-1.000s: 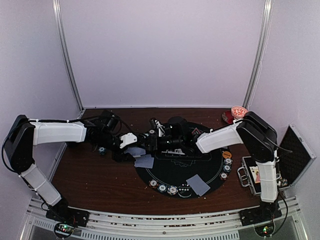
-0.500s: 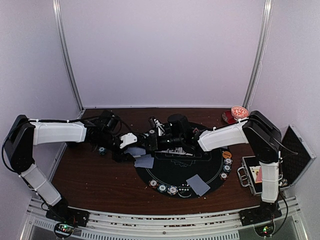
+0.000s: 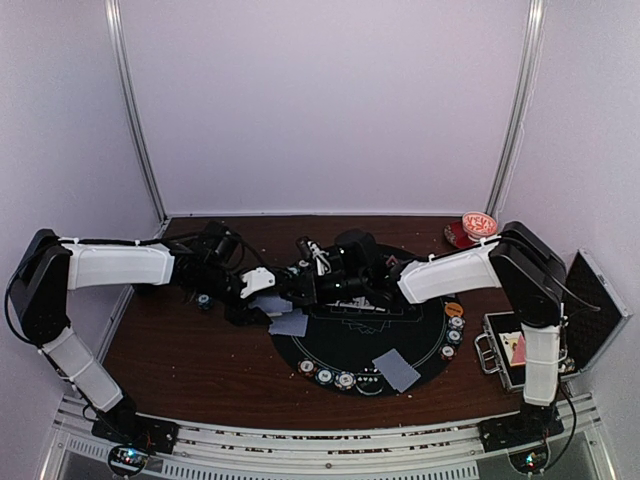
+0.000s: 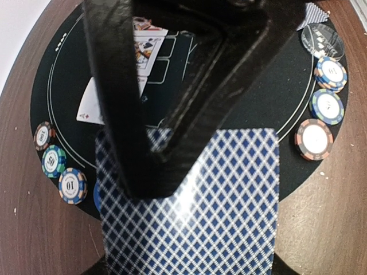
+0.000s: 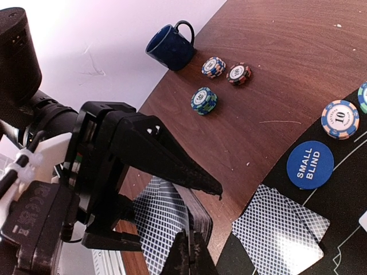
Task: Distribute texas hold em gaming equipment
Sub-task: Pick up the poker card from the face-down deck piles.
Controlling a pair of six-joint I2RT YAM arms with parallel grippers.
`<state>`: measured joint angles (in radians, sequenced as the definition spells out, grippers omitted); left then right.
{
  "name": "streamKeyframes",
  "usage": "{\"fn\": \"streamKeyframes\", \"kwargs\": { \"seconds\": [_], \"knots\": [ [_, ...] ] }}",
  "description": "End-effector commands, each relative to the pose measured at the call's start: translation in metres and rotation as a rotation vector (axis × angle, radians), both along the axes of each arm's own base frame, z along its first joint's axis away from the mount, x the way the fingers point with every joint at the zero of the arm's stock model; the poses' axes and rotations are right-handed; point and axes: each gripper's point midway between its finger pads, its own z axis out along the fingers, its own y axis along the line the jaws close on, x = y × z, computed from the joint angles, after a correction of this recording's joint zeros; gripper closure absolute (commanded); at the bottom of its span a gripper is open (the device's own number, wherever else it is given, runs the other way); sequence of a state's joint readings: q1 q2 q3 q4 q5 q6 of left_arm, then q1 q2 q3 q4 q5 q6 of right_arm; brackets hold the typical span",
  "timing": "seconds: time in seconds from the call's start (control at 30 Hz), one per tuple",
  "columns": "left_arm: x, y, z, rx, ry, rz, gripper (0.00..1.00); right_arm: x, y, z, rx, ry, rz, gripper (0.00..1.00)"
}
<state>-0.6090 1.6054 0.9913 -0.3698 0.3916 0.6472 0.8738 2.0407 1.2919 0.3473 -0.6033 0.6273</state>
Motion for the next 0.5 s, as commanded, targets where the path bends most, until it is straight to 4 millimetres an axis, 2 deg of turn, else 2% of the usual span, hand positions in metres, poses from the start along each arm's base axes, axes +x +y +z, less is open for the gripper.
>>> {"fn": "streamKeyframes", "kwargs": {
  "seconds": [0.0, 0.13, 0.33, 0.47],
  "knots": [
    [0.003, -0.006, 0.003, -0.020, -0.013, -0.012, 0.39, 0.004, -0.022, 0.028, 0.039, -0.038, -0.058, 1.00],
    [0.004, -0.006, 0.003, -0.021, -0.013, -0.010, 0.39, 0.004, -0.043, 0.039, 0.093, -0.040, -0.112, 1.00],
    [0.005, -0.006, 0.003, -0.020, -0.015, -0.004, 0.39, 0.003, -0.080, 0.040, 0.114, -0.037, -0.209, 1.00],
    [0.006, -0.005, 0.002, -0.015, -0.014, 0.002, 0.39, 0.008, -0.113, 0.043, 0.143, -0.034, -0.338, 1.00]
  ]
}}
